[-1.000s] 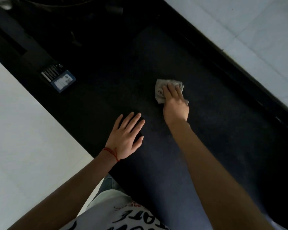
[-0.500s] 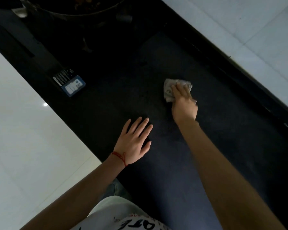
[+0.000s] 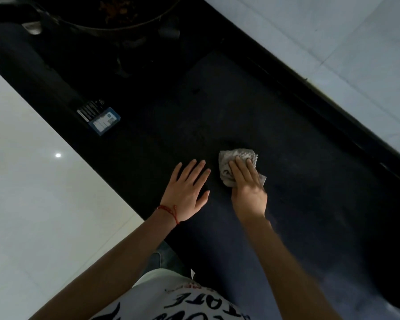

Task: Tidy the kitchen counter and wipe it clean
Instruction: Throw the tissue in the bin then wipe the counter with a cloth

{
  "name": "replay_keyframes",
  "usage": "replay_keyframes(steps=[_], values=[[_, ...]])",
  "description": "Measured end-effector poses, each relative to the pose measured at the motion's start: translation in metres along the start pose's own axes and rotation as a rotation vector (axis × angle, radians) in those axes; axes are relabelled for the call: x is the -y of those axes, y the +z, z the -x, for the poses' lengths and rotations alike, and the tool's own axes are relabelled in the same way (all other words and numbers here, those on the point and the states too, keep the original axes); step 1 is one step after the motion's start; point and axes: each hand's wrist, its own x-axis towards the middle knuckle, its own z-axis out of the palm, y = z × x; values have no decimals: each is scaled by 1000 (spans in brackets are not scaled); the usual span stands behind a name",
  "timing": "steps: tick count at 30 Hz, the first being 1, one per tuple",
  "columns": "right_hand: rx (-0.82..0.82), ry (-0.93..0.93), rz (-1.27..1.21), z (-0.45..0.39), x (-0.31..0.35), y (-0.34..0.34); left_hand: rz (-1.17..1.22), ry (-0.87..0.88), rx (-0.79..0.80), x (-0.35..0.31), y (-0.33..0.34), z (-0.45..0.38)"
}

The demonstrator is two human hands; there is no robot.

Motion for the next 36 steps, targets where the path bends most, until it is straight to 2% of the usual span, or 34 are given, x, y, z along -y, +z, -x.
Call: replay_keyframes(steps=[8,11,14,16,22,27,31,36], values=[[37,6,-10,0,4,-17,1,-111,-8,-3,-9,18],[143,14,-93,8,-1,-27,53,-193,-103,-6,-11,51],[110,-79,-133,29,-5,-31,131,-316,-181,-11,-10,102],[95,-151,-181,44,0,-32,176,-415,-168,-11,-7,139],[209,-381,-423,82,56,-29,499,-828,-47,-2,-2,244],[412,-484,-771,99,138,-15,888,-1270,-113,19,8,315],[582,-437,-688,102,192,20,1008,-1538,-111,46,26,372],[675,-351,-480,92,250,81,1236,-1850,-248,90,50,443]])
